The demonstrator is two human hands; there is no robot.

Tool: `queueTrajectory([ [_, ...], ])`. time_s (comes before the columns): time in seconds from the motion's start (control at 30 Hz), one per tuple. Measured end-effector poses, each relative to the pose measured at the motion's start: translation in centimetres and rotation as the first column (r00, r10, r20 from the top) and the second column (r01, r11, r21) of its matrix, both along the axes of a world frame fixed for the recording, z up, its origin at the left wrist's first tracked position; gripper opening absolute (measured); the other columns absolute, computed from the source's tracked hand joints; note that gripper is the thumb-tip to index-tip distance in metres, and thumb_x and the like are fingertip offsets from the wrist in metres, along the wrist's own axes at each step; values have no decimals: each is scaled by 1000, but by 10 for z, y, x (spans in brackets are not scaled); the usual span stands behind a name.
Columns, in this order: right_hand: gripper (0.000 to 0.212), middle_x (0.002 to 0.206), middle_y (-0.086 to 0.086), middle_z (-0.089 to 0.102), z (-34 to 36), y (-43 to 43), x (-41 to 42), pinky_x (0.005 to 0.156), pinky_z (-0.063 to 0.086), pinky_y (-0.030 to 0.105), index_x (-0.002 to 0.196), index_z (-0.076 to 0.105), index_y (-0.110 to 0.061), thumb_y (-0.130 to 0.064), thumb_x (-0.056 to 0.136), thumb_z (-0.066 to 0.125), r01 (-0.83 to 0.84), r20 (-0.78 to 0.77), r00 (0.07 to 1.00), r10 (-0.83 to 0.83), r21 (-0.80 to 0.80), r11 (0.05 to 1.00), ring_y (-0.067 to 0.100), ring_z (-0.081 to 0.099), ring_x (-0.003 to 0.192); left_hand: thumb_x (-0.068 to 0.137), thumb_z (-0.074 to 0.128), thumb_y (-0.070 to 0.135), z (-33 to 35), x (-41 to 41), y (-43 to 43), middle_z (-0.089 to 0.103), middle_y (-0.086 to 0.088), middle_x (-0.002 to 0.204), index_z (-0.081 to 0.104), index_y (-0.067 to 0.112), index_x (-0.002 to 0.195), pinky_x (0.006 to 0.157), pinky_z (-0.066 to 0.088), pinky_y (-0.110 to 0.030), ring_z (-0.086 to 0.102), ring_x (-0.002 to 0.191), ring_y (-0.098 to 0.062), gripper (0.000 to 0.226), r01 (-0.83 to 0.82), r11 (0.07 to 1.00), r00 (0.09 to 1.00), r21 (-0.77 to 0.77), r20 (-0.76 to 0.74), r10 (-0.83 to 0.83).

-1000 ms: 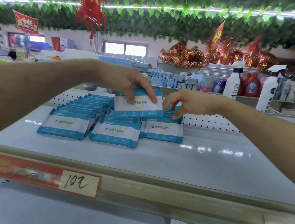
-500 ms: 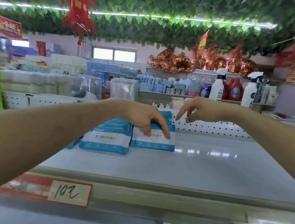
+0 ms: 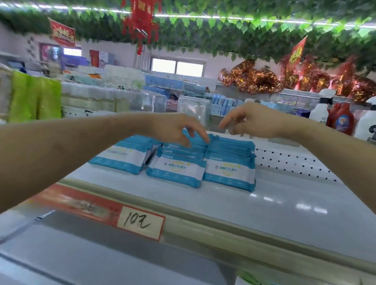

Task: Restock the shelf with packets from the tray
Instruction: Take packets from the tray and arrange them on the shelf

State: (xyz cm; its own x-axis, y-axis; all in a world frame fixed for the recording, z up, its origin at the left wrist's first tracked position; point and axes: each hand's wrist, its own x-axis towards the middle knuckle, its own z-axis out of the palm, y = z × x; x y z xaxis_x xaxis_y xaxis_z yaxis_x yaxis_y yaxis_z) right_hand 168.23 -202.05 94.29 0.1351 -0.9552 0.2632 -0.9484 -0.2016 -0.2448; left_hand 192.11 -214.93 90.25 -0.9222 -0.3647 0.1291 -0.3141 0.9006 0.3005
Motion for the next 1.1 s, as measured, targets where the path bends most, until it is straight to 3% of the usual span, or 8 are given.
queueTrajectory([
  [0.17, 25, 99, -23, 67, -1, -44, 106, 67, 47, 9, 112, 74, -34, -15, 99, 65, -263, -37, 964, 262, -23, 965, -15, 61, 81, 102, 61, 10, 7, 134, -4, 57, 34, 121, 69, 36, 128, 86, 46, -11, 61, 109, 6, 37, -314, 950, 939, 1, -147, 310],
  [0.3, 27, 109, -18, 71, -13, -86, 214, 84, 52, 19, 120, 73, -28, -14, 97, 68, -478, -91, 874, 478, 15, 878, -2, 63, 94, 99, 63, 7, -4, 261, 2, 69, 17, 123, 71, 33, 123, 100, 53, -32, 66, 110, -6, 36, -567, 823, 805, 17, -197, 559],
  [0.47, 30, 112, -13, 71, -41, -111, 359, 78, 46, 8, 124, 72, -25, -14, 96, 70, -707, -123, 694, 709, 63, 704, 3, 64, 98, 102, 60, 13, -40, 411, 56, 67, 15, 124, 69, 33, 126, 92, 53, -27, 64, 109, -3, 33, -791, 612, 604, 10, -152, 782],
  [0.57, 31, 114, -13, 71, -62, -113, 432, 87, 50, 20, 124, 71, -30, -16, 96, 67, -779, -120, 605, 787, 118, 616, 6, 64, 102, 101, 59, 19, -69, 487, 94, 64, 19, 124, 66, 42, 127, 95, 55, -36, 62, 109, -1, 35, -878, 477, 478, -20, -67, 876],
  [0.7, 33, 117, -11, 69, -97, -110, 512, 81, 47, 9, 128, 69, -26, -14, 98, 62, -831, -85, 517, 852, 191, 523, -3, 62, 99, 97, 61, 5, -111, 565, 140, 68, 8, 120, 67, 30, 129, 96, 53, -34, 65, 105, -9, 41, -949, 316, 317, 13, 6, 949],
  [0.8, 28, 114, -15, 69, -136, -110, 559, 81, 51, 22, 125, 70, -31, -21, 99, 65, -837, -52, 486, 873, 259, 481, -1, 64, 95, 94, 60, 1, -151, 606, 172, 68, 3, 121, 67, 27, 131, 96, 51, -32, 66, 105, -18, 45, -979, 200, 203, 43, 84, 976],
  [1.0, 32, 119, -2, 69, -247, -113, 631, 73, 47, 7, 124, 71, -19, -7, 96, 63, -816, -15, 451, 892, 398, 419, 8, 64, 95, 92, 63, 4, -245, 649, 214, 65, 4, 121, 67, 19, 134, 100, 46, -27, 58, 105, -11, 45, -993, 96, 111, 71, 252, 961],
  [1.1, 32, 123, 0, 67, -310, -111, 660, 84, 49, 20, 125, 71, -16, -7, 95, 62, -775, -7, 465, 885, 481, 410, 12, 63, 107, 93, 62, 7, -298, 661, 226, 66, -2, 130, 65, 20, 135, 97, 46, -25, 62, 109, -18, 44, -993, 47, 82, 107, 356, 931],
])
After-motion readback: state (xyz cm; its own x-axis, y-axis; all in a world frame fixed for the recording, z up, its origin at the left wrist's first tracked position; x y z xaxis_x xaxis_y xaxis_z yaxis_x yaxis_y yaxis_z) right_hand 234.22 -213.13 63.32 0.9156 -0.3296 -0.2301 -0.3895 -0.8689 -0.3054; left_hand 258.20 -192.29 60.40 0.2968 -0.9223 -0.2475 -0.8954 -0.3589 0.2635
